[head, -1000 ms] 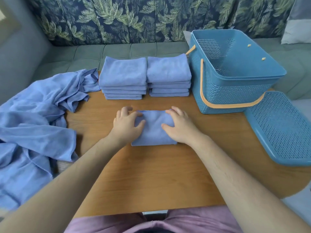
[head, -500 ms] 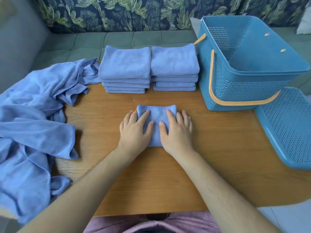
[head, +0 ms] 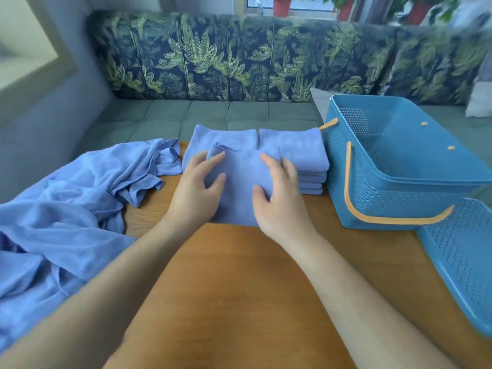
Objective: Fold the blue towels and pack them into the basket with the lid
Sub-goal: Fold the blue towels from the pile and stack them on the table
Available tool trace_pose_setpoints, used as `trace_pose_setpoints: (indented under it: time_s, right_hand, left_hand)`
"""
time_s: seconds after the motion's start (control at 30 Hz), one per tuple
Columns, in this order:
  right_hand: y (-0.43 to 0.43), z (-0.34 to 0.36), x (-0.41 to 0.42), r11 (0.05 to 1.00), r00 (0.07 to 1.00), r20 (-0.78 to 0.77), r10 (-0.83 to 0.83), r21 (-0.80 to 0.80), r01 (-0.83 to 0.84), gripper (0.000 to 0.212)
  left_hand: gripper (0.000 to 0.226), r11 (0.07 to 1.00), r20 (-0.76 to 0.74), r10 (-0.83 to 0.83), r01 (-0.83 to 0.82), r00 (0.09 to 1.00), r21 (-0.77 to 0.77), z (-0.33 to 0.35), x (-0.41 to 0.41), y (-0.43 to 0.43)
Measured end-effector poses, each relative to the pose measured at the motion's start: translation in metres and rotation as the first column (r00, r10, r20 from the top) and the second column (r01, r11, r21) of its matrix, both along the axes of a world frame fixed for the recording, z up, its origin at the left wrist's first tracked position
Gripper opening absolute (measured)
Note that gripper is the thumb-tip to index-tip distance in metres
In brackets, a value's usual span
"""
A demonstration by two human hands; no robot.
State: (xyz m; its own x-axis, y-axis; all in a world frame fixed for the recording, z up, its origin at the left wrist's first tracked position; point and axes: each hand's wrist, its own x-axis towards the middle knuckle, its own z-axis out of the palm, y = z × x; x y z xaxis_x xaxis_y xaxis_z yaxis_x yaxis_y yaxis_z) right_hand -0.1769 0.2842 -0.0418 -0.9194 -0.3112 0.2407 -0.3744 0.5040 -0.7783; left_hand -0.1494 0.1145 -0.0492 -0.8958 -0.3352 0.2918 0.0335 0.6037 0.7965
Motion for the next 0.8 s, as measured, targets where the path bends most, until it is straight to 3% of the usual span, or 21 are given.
trace_pose_setpoints:
  time_s: [0.2, 0.37, 0.47, 0.53, 0.6, 0.67, 0.73, 0.8]
  right_hand:
    - [-0.063, 0.040, -0.093, 0.989, 1.000, -0.013, 0.017, 0.149, -0.015, 0.055]
    - [-0.095, 0.021, -0.139, 0.970, 0.998, 0.051, -0.023, 0.244, 0.009, 0.053]
    - [-0.101, -0.001, -0.149, 0.881, 0.997, 0.038, -0.070, 0.471, 0.044, 0.043]
    - [-0.102, -0.003, -0.150, 0.790, 0.990, -0.095, -0.107, 0.596, 0.143, 0.039]
    - [-0.104, 0.007, -0.151, 0.801, 0.953, -0.296, -0.067, 0.553, 0.229, 0.040]
    - [-0.108, 0.012, -0.155, 0.837, 0.917, -0.399, 0.001, 0.501, 0.218, 0.046]
    - [-0.111, 0.000, -0.156, 0.818, 0.949, -0.308, 0.069, 0.561, 0.123, 0.050]
    - [-0.113, -0.021, -0.152, 0.752, 0.992, -0.078, 0.097, 0.659, -0.022, 0.054]
  left_hand:
    - [0.044, 0.996, 0.088, 0.051, -0.045, 0.995, -0.075, 0.044, -0.097, -0.059]
    - [0.043, 0.992, 0.196, 0.041, -0.016, 0.980, -0.127, 0.026, -0.146, -0.085]
    - [0.039, 0.974, 0.346, 0.080, 0.001, 0.935, -0.226, -0.001, -0.153, -0.089]
    - [0.037, 0.931, 0.325, 0.191, -0.066, 0.926, -0.360, -0.006, -0.150, -0.085]
    - [0.037, 0.890, 0.173, 0.199, -0.104, 0.964, -0.444, 0.002, -0.151, -0.079]
    - [0.040, 0.863, 0.099, 0.164, -0.094, 0.981, -0.497, 0.008, -0.154, -0.074]
    - [0.045, 0.861, 0.159, 0.116, -0.019, 0.980, -0.508, -0.004, -0.155, -0.074]
    - [0.051, 0.874, 0.311, 0.048, 0.111, 0.949, -0.473, -0.026, -0.151, -0.075]
